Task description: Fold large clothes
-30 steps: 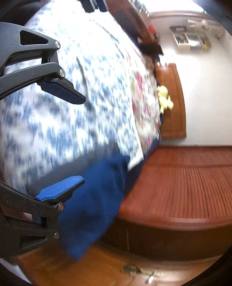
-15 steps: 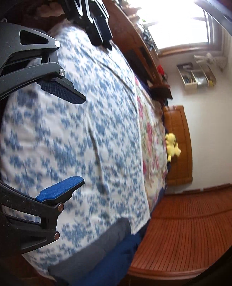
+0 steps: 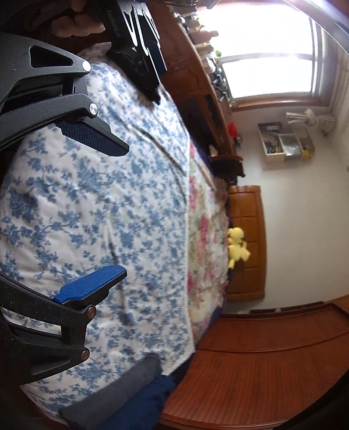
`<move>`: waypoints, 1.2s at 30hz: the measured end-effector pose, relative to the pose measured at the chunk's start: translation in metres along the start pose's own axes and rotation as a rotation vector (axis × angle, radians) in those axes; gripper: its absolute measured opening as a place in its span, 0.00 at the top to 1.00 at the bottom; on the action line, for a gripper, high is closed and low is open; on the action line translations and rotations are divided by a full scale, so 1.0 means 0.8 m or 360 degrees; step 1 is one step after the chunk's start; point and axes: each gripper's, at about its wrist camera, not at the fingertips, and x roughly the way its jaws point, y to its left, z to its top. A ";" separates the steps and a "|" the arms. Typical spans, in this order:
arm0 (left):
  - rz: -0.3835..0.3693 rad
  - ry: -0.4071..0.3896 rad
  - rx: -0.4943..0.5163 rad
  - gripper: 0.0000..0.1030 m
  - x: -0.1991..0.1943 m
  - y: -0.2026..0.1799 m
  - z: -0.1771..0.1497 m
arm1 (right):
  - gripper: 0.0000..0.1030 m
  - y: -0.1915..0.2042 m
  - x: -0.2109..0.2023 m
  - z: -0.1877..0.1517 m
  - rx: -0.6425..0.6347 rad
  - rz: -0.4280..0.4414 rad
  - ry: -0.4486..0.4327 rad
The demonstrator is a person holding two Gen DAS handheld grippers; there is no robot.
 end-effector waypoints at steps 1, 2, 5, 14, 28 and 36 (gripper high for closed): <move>0.0005 -0.0012 -0.0007 0.47 -0.004 0.003 0.001 | 0.18 0.002 -0.005 0.004 -0.0002 -0.0003 -0.0020; 0.0012 -0.0023 -0.0012 0.47 -0.007 0.006 0.003 | 0.18 0.004 -0.010 0.007 0.0002 -0.0003 -0.0038; 0.0035 -0.0042 -0.0018 0.47 -0.016 0.013 0.003 | 0.18 0.006 -0.023 0.013 0.0011 -0.0016 -0.0083; 0.0032 -0.0030 -0.0026 0.47 -0.018 0.017 -0.002 | 0.18 0.006 -0.029 0.011 0.0004 -0.0050 -0.0099; 0.0019 -0.0057 -0.0021 0.47 -0.029 0.010 -0.001 | 0.18 0.005 -0.029 0.009 0.0012 -0.0087 -0.0086; 0.0016 -0.0060 -0.0007 0.47 -0.032 0.007 0.000 | 0.18 0.003 -0.032 0.009 0.0013 -0.0097 -0.0092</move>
